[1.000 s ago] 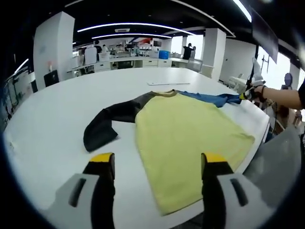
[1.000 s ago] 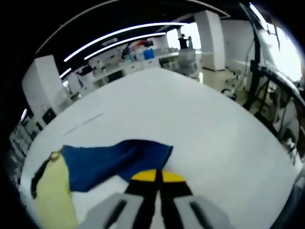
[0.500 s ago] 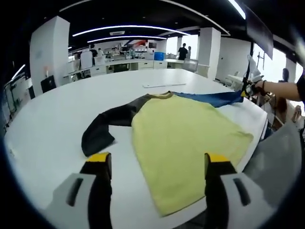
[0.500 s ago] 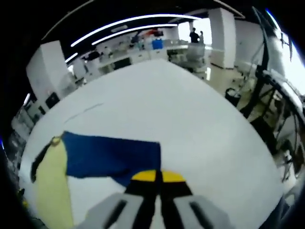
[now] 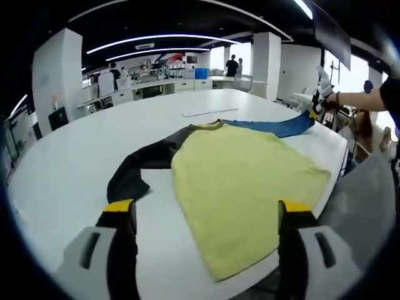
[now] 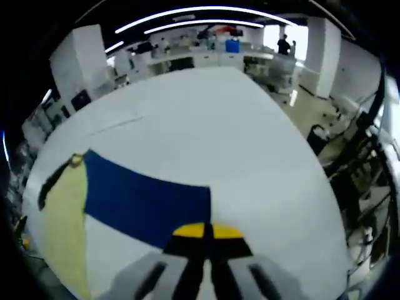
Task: Fold the garment on the visible template until the final outline fits inside the template.
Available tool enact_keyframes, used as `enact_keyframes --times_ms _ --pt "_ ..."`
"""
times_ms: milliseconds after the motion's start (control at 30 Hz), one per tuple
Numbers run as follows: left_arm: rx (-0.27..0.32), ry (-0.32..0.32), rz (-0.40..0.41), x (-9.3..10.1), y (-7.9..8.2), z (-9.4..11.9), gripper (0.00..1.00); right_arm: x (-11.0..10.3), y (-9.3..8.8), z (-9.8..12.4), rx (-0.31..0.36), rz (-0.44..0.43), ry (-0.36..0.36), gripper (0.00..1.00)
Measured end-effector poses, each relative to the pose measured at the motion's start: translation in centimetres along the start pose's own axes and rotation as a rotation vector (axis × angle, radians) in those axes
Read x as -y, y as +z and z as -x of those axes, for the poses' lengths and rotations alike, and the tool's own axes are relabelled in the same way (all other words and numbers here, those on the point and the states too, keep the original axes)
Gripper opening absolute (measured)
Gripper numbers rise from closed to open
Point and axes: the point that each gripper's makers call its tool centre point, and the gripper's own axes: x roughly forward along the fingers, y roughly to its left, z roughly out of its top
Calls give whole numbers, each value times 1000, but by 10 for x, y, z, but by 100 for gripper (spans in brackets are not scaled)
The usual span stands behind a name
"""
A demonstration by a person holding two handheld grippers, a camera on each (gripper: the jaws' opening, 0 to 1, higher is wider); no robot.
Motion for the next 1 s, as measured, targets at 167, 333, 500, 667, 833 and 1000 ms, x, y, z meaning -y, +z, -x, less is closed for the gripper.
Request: enact_keyframes --times_ms 167,333,500,667,833,1000 --pt "8 -7 -5 2 3 1 96 -4 0 0 -16 -76 37 0" --pt "7 -16 -2 5 5 4 98 -16 0 5 -21 -109 56 0" --pt "-8 -35 -7 11 4 4 99 -32 3 12 -13 -92 68 0" --pt "33 -43 19 13 14 6 99 -39 12 13 -14 -62 73 0" --pt "8 -31 -1 11 7 3 98 -58 19 17 -20 -31 100 0" --pt "-3 -23 -8 11 0 4 99 -66 26 17 -36 21 99 0"
